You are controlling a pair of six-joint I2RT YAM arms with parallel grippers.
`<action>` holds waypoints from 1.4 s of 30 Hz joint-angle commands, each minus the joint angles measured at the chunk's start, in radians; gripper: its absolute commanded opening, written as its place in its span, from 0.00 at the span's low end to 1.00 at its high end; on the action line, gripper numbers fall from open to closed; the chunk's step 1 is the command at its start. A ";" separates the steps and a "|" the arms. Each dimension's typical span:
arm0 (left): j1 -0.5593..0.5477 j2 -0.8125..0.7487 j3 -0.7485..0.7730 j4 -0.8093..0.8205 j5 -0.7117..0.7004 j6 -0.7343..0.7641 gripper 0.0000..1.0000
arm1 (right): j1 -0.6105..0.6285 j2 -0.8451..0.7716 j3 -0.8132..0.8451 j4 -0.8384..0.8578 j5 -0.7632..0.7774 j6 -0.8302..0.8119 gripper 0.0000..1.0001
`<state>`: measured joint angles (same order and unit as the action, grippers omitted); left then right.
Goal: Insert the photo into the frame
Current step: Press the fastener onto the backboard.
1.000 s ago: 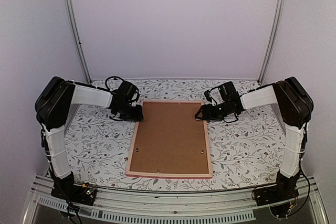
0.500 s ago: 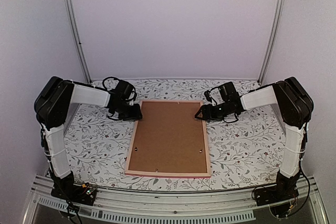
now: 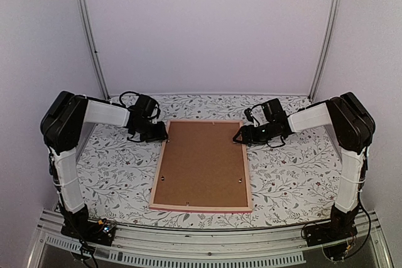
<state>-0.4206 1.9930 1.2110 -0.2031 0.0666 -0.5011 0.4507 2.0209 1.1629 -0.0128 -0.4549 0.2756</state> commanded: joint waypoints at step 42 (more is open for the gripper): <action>-0.069 0.097 0.159 -0.306 0.040 0.159 0.50 | 0.008 0.046 -0.130 0.003 -0.057 0.163 0.58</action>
<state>-0.4732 2.0365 1.3388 -0.4656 0.1238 -0.3672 0.4370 2.0224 1.0889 0.1318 -0.4774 0.4103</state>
